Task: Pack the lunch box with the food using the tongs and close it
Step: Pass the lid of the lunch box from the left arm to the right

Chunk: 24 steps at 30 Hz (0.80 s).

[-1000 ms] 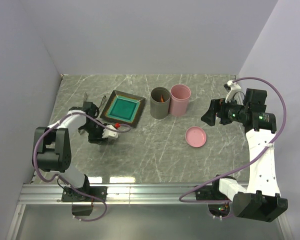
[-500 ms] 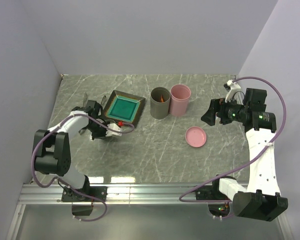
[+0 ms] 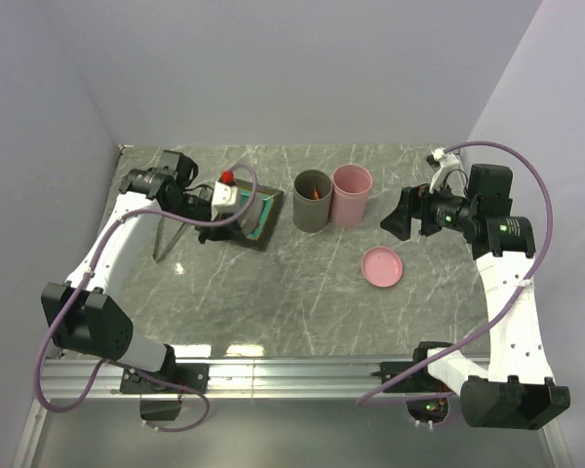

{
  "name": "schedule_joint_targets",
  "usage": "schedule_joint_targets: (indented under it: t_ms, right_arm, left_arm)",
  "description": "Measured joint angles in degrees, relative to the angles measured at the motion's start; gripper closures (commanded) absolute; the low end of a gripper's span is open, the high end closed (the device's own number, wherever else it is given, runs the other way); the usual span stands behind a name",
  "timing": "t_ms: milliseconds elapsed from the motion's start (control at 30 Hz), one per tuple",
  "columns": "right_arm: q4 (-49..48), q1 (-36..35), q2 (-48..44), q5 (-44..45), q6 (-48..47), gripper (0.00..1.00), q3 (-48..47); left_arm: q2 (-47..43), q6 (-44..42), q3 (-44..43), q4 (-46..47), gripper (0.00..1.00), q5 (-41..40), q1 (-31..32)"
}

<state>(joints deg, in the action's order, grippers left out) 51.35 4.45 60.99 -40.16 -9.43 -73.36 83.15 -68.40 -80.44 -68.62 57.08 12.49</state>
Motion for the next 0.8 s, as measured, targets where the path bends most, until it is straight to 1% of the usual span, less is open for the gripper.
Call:
schedule_joint_targets:
  t_ms: [133, 267, 300, 333, 400, 467, 567, 667, 733, 767, 800]
  right_arm:
    - [-1.44, -2.21, 0.72, -0.70, 1.16, 0.00, -3.56]
    - [-4.66, -4.68, 1.88, -1.27, 2.21, 0.00, -6.16]
    - [-5.42, -5.84, 2.23, -1.29, 2.40, 0.00, -6.56]
    - [-5.97, -6.73, 2.43, -1.27, 2.62, 0.00, -6.86]
    - [-7.72, -8.37, 2.93, -1.46, 3.15, 0.00, -7.50]
    - [-9.70, -9.86, 3.23, -1.77, 3.89, 0.00, -8.00]
    - [-11.54, -12.20, 4.68, -2.01, 5.09, 0.00, -10.71]
    - [-12.90, -14.49, 7.26, -2.10, 5.95, 0.00, -15.19]
    - [-13.60, -15.47, 8.26, -1.99, 6.56, 0.00, -16.87]
    - [-13.86, -15.69, 8.28, -1.68, 6.80, 0.00, -17.00]
    - [-13.84, -15.78, 8.22, -1.29, 6.97, 0.00, -17.00]
  left_arm:
    - [1.64, 8.44, -3.63, 0.83, 1.00, 12.33, 0.46]
    - [2.64, 18.56, -4.24, 5.64, 0.99, 19.93, 0.98]
    - [3.15, 19.71, -4.90, 5.44, 0.99, 21.14, 1.09]
    - [4.00, 19.37, -6.12, 4.17, 0.99, 21.94, 1.18]
    - [7.30, 17.86, -11.41, -0.79, 0.99, 23.43, 1.44]
    - [9.66, 17.05, -14.78, -2.69, 0.99, 24.61, 1.73]
    - [11.19, 17.38, -16.22, -5.49, 0.99, 25.09, 2.14]
    - [13.35, 21.97, -20.68, -6.78, 0.99, 25.53, 3.15]
    - [13.20, 27.67, -21.24, -5.64, 0.99, 25.77, 3.72]
    - [12.39, 31.98, -20.90, -2.86, 0.99, 25.73, 4.13]
    - [11.23, 39.78, -20.09, 1.97, 1.00, 25.35, 4.74]
